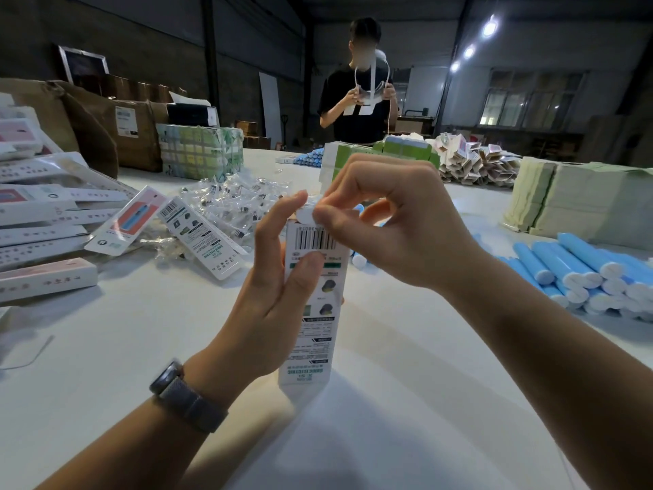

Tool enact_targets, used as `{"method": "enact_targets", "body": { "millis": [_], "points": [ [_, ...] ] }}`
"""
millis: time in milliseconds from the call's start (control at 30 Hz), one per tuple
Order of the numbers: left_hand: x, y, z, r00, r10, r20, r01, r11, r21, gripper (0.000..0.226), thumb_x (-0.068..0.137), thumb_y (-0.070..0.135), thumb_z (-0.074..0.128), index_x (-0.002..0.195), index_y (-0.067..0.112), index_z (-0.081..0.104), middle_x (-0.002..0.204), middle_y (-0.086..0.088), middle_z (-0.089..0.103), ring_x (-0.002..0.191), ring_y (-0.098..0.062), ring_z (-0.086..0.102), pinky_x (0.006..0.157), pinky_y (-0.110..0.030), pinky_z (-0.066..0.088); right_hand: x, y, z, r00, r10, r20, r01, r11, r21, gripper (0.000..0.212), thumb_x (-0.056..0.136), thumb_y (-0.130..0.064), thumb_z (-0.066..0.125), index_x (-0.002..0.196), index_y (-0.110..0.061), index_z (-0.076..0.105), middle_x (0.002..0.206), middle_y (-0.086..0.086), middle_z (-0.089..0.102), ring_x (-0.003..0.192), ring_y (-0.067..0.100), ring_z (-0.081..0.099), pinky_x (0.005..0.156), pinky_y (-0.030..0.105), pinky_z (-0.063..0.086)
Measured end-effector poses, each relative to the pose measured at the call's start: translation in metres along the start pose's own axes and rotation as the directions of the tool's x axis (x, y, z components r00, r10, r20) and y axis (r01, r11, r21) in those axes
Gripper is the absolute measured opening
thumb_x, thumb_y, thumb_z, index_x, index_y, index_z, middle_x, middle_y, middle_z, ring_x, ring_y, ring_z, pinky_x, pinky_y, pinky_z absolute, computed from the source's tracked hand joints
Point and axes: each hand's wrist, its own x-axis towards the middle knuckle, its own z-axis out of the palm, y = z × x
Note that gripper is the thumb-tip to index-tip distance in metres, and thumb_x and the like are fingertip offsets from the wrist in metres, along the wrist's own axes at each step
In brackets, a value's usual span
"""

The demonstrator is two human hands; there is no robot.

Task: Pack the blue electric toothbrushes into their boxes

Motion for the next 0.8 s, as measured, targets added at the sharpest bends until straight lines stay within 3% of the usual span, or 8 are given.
{"method": "enact_targets", "body": {
  "millis": [133,233,400,500,633,700,800],
  "points": [
    [0.0,0.004,0.0,1.0,-0.005,0.007,0.005,0.999,-0.053,0.041,0.1,0.032,0.042,0.128,0.061,0.031,0.117,0.02,0.06,0.088,-0.024,0.071,0.069,-0.031,0.06,0.003,-0.005,-0.009,0.995,0.029,0.092,-0.028,1.0,-0.005,0.02,0.088,-0.02,0.072,0.077,-0.005,0.066,0.081,-0.003,0.068,0.078,0.013,0.066,0.063,0.01,0.046],
    [0.0,0.004,0.001,0.999,-0.031,0.025,0.033,0.998,-0.049,0.047,0.099,0.036,0.044,0.131,0.065,0.028,0.124,0.025,0.059,0.092,-0.023,0.073,0.074,-0.035,0.061,0.005,-0.009,-0.01,0.997,-0.009,0.071,0.015,0.997,-0.082,0.019,0.085,-0.018,0.073,0.072,-0.007,0.064,0.073,-0.005,0.065,0.071,0.011,0.065,0.059,0.012,0.047],
    [0.001,0.006,0.001,1.0,0.013,0.027,-0.017,0.991,0.132,0.091,0.076,0.035,0.074,0.137,0.068,0.015,0.119,0.041,0.052,0.1,-0.009,0.07,0.079,-0.024,0.06,0.006,-0.012,-0.011,0.994,-0.022,0.109,0.031,0.996,-0.079,0.012,0.086,-0.012,0.071,0.079,-0.003,0.069,0.076,-0.009,0.064,0.075,0.009,0.066,0.062,0.011,0.049],
    [0.0,0.005,0.005,0.999,0.049,-0.016,-0.046,0.987,0.154,0.098,0.071,0.022,0.081,0.135,0.063,0.02,0.118,0.042,0.051,0.102,-0.002,0.067,0.074,-0.016,0.058,0.005,-0.011,-0.012,0.991,-0.008,0.136,0.009,1.0,-0.01,0.002,0.087,-0.009,0.071,0.088,-0.008,0.072,0.084,-0.006,0.068,0.08,0.011,0.067,0.065,0.009,0.047],
    [-0.001,0.004,0.01,0.996,0.06,-0.072,-0.049,0.989,0.138,0.098,0.069,0.0,0.076,0.133,0.054,0.025,0.113,0.038,0.053,0.096,-0.006,0.067,0.07,-0.014,0.055,0.005,-0.012,-0.009,0.99,-0.026,0.138,0.024,1.0,0.017,0.003,0.086,-0.004,0.07,0.083,-0.002,0.072,0.086,0.004,0.068,0.082,0.014,0.066,0.064,0.016,0.052],
    [-0.001,0.006,0.013,0.994,0.044,-0.096,-0.034,0.994,0.1,0.097,0.068,-0.004,0.074,0.132,0.053,0.027,0.111,0.033,0.056,0.092,-0.01,0.068,0.068,-0.016,0.057,0.006,-0.013,-0.008,0.988,-0.053,0.144,0.052,0.999,0.012,0.005,0.085,-0.001,0.069,0.081,0.0,0.071,0.088,0.007,0.067,0.083,0.014,0.065,0.065,0.023,0.054],
    [-0.002,0.008,0.014,0.995,0.01,-0.102,-0.005,0.999,0.047,0.095,0.069,-0.005,0.073,0.133,0.049,0.029,0.111,0.028,0.058,0.09,-0.02,0.071,0.069,-0.027,0.062,0.006,-0.014,-0.009,0.987,-0.041,0.157,0.036,0.999,0.037,0.007,0.087,-0.002,0.068,0.081,0.0,0.069,0.089,0.005,0.065,0.084,0.012,0.064,0.065,0.016,0.051]
  ]
}}
